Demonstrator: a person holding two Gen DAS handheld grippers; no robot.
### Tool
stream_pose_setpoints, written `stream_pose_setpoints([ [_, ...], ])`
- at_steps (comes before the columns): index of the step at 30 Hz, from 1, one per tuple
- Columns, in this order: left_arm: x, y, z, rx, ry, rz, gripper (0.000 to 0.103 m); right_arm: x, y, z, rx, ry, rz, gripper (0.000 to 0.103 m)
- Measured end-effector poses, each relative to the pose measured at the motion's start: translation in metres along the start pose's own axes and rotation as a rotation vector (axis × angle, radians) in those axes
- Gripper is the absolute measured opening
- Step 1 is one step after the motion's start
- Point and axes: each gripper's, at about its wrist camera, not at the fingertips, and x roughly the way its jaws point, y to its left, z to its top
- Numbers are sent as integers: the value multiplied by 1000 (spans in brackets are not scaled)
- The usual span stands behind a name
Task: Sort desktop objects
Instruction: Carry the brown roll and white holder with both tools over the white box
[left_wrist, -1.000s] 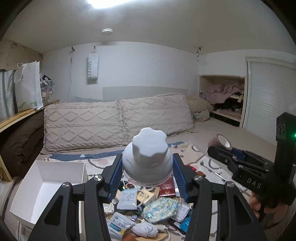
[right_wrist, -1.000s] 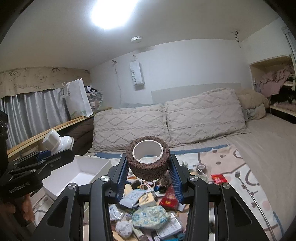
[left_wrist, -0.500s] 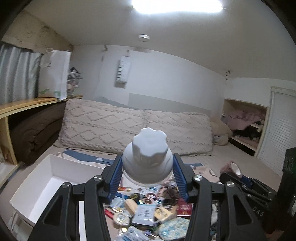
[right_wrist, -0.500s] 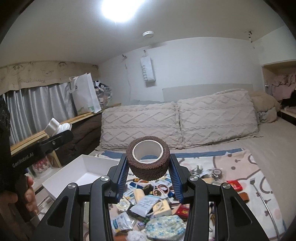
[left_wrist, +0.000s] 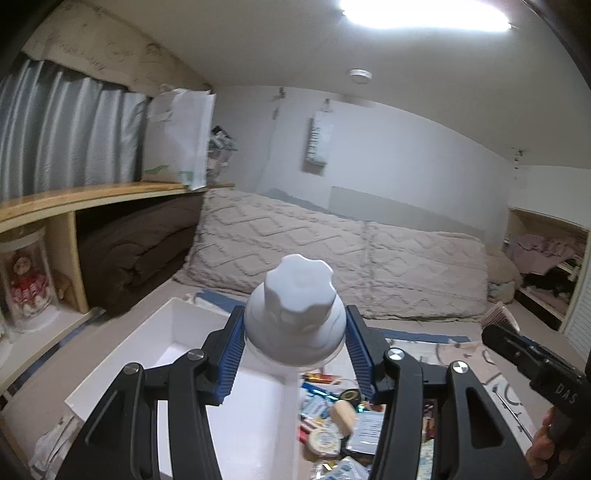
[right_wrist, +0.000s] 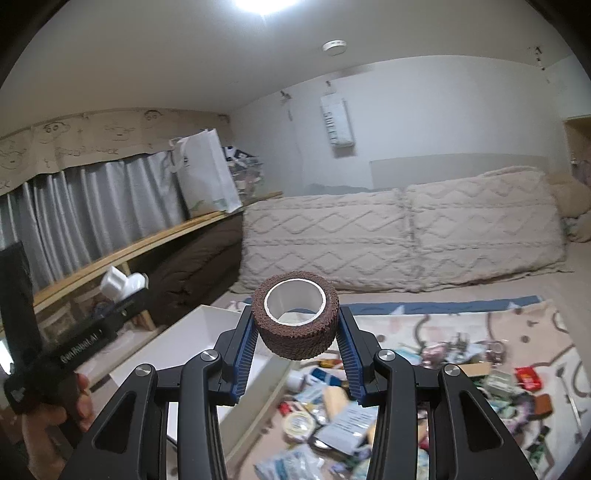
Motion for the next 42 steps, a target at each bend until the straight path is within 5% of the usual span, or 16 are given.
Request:
stream_pose_setpoints([
  [11,9,64,-10,-115,27,95,52,39,41,-1,-43,61,76,43],
  [26,13,107,-23,-223,50,113,52,80,89,1,-107,125,137,43],
  [42,24,137,-33,-302,77,126,52,165,128,-23,-146,383,132,43],
])
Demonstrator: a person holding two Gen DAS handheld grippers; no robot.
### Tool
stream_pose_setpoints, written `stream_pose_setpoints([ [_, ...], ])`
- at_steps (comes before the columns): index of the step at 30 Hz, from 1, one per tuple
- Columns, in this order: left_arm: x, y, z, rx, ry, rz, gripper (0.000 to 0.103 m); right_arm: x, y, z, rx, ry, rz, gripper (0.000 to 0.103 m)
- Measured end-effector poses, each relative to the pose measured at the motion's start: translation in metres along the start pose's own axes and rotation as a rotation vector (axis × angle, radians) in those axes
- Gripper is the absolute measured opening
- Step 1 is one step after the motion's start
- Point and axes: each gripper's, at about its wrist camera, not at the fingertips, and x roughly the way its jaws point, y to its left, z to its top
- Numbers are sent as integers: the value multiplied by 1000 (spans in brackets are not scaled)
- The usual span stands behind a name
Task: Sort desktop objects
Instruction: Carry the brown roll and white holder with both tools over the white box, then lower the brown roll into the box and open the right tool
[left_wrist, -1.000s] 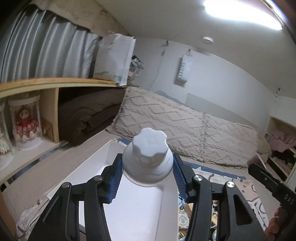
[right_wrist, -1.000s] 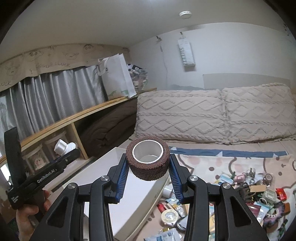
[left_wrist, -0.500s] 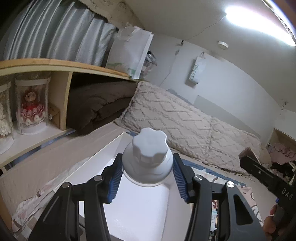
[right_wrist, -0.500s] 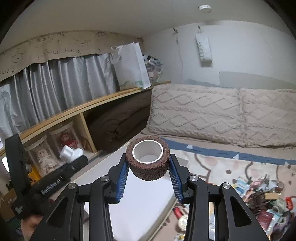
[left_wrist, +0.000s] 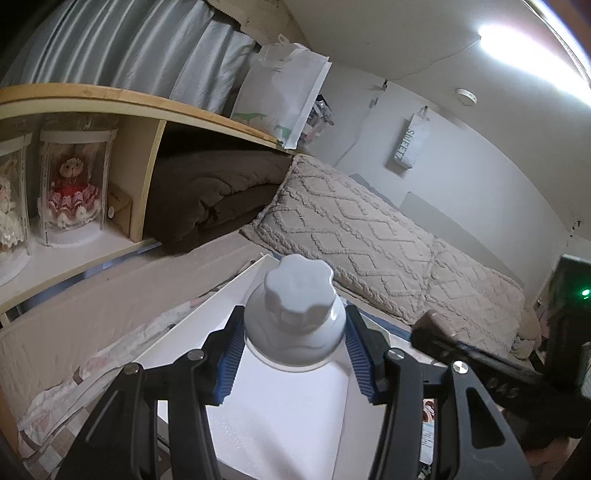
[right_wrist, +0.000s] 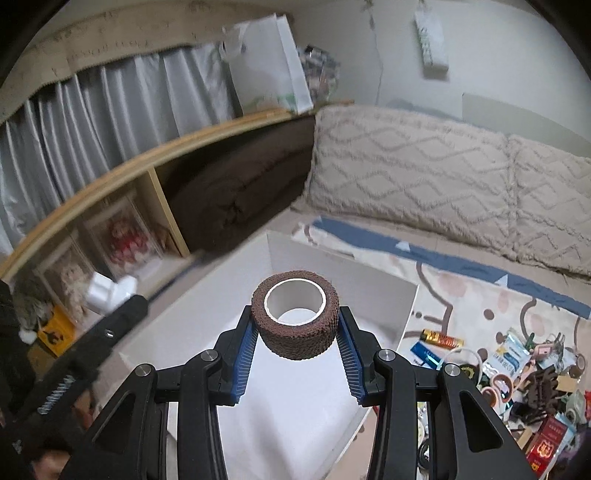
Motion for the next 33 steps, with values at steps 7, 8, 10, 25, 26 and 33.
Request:
stream_pose_setpoints([
  [7,19,7,-6,-5,47,17,52,48,4,-23,-46,146,-33,43],
  [8,21,7,-7,-6,52,17,52,55,4,-26,-57,172,-39,43],
  [10,26,8,-9,0,65,29,52,68,8,-35,-95,225,-67,43],
  [25,57,0,-22,94,136,88,52,104,19,-63,-198,369,-69,43],
  [26,59,-1,-24,102,143,91,52,105,19,-65,-200,378,-68,43],
  [33,69,-1,-31,131,181,99,52,108,20,-68,-207,388,-49,43],
])
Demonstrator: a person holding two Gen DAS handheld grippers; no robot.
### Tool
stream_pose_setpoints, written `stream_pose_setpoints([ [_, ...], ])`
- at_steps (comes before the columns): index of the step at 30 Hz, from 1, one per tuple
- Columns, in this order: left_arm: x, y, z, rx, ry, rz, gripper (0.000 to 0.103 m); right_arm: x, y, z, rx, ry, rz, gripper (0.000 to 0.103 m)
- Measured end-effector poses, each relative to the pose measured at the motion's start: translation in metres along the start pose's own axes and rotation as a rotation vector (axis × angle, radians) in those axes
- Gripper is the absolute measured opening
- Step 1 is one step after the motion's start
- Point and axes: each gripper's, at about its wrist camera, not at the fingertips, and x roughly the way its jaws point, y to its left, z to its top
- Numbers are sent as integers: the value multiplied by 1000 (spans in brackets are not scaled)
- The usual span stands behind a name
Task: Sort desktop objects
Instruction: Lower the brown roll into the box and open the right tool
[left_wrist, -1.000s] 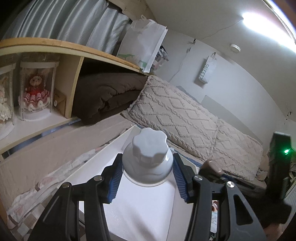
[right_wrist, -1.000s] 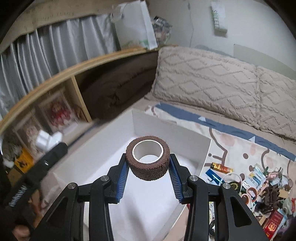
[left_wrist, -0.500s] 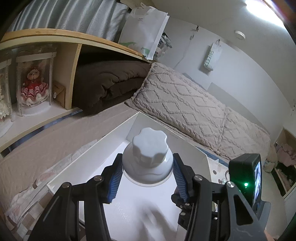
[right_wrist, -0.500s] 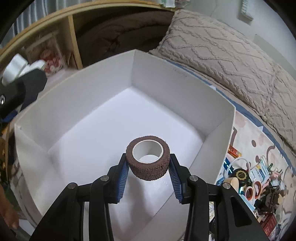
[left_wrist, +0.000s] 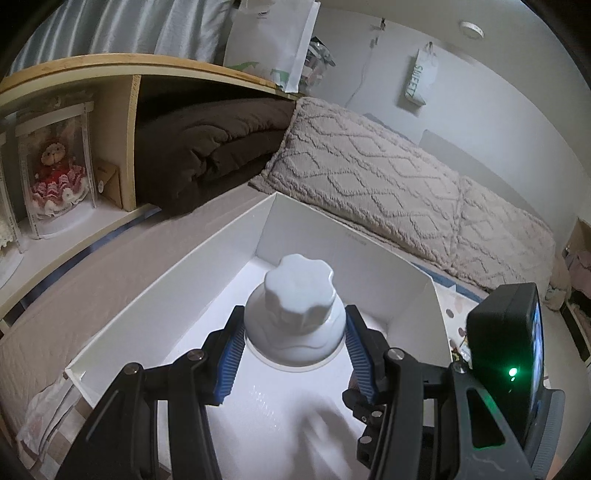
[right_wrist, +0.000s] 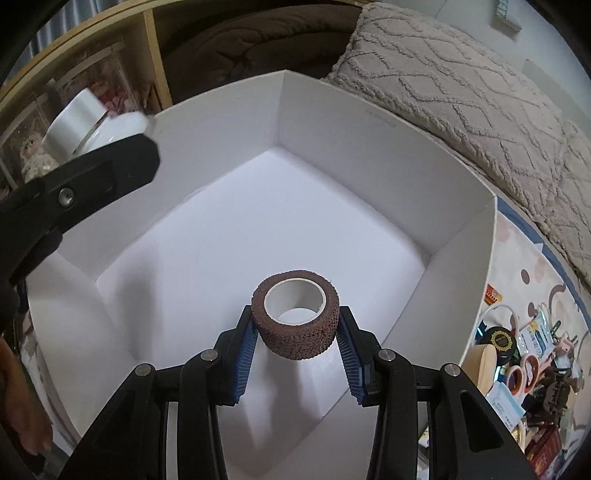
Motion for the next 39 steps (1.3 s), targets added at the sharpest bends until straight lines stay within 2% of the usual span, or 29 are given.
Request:
stream_pose_setpoints([
  [17,19,4,-11,2,68,34,52,6,-3,-4,3,1,43,43],
  [25,26,-1,-16,43,91,82,52,5,0,-6,5,-4,53,43],
  [39,25,-1,-16,48,94,79,53,12,1,-5,5,48,81,43],
])
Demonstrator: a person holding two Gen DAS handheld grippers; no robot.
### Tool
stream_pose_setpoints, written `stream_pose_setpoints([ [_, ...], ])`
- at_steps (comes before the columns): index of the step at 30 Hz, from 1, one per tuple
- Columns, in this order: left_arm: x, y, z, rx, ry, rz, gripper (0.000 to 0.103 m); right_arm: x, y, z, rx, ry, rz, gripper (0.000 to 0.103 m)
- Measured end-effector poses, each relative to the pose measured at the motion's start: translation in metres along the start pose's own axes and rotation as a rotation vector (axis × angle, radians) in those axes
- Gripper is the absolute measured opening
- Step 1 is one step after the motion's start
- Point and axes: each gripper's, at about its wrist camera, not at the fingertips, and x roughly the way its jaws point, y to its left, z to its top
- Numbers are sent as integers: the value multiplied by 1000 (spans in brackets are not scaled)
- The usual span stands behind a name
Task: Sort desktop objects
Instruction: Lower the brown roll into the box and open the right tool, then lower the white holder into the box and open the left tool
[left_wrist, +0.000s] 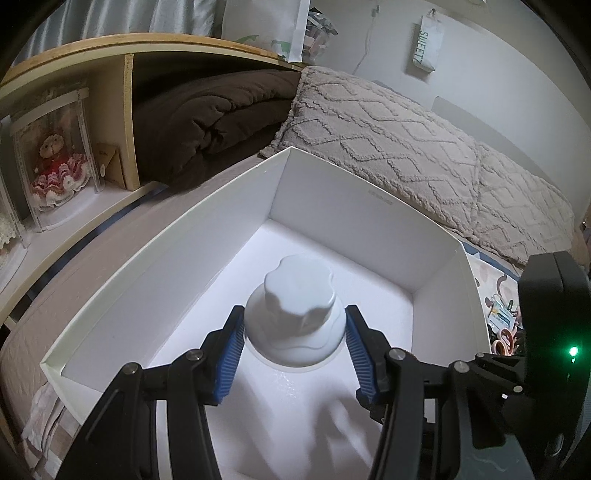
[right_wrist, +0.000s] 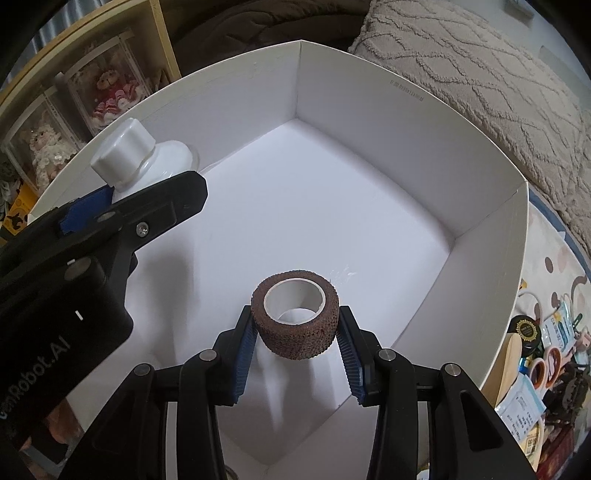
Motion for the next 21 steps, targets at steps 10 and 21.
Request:
stream_pose_setpoints([
  [10,0,-1,-1,13,2,11,54,2,-2,-2,-7,8,-1,46],
  [21,2,-1,-1,15,15,34,55,0,-3,-4,1,-12,16,46],
])
